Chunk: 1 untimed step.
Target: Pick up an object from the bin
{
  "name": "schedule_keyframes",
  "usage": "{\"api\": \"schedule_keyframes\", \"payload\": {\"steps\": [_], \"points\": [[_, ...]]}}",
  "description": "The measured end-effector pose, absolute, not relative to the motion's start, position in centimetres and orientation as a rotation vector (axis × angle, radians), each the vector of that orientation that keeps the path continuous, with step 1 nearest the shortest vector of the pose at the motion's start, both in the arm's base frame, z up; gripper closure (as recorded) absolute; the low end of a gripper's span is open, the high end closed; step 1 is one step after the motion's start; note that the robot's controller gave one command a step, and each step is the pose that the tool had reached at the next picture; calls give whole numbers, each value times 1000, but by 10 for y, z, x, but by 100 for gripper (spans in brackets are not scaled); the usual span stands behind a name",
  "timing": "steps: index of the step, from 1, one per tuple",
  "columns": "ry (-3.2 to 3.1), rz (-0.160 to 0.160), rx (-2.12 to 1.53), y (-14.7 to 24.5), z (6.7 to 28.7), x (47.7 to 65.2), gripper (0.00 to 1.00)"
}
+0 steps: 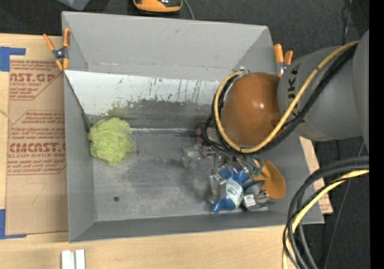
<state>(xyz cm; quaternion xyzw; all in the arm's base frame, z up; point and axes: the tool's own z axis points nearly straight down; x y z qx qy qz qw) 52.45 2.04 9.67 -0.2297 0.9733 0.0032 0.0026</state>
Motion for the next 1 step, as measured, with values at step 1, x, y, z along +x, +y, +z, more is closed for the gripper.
{"api": "schedule_keyframes", "payload": {"steps": [1], "points": [[3138,5,-37,28,87,512,0]]}}
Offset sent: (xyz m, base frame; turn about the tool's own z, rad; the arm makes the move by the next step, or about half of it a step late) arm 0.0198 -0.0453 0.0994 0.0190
